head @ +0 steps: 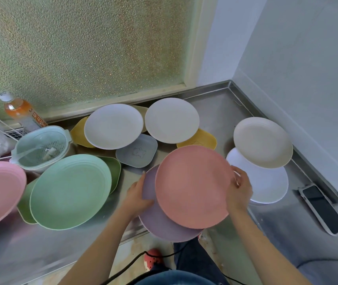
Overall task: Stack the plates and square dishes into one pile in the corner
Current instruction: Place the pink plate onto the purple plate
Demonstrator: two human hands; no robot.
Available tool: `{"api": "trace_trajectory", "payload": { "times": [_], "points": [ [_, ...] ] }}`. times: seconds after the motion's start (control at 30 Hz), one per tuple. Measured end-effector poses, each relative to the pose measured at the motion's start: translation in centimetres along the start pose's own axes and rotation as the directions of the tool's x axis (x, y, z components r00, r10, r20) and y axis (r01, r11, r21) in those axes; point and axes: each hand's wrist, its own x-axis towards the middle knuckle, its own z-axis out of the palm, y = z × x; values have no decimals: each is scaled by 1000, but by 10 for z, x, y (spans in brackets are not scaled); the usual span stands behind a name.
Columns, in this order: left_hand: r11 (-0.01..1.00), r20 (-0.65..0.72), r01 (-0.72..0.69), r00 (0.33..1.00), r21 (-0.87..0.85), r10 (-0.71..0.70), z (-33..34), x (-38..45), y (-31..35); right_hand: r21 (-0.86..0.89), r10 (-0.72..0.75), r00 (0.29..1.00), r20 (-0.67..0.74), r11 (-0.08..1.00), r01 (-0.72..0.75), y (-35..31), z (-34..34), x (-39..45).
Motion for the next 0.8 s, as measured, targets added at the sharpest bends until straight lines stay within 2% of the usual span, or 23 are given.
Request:
{"api": "trace_trajectory", "payload": {
  "times": [0.13, 0.23, 0.37, 0.47, 0.6, 0.8],
  "points": [
    [993, -151, 114, 983, 42, -107, 1, 3, 0, 0, 82, 993, -84, 997, -82, 10, -21, 17],
    [996, -163, 84, 983, 30, -78, -8, 4, -2, 15, 97, 989, -111, 995, -95, 10, -33, 19],
    [993, -236, 64, 971, 102, -38, -33, 3, -13, 14, 140, 972, -187, 990, -140, 16, -55, 25],
    [997, -367, 46, 930, 61, -20, -48, -1, -13, 22, 214, 938, -273, 976, -217, 28, -61, 33],
    [1000, -469, 11, 883, -20, -19, -57, -12, -4, 94, 284, 890, -356, 959, -268, 32, -60, 36],
    [993, -595, 30, 798, -117, -94, -68, -19, 1, 93, 279, 900, -334, 960, -264, 30, -58, 27]
  ]
}}
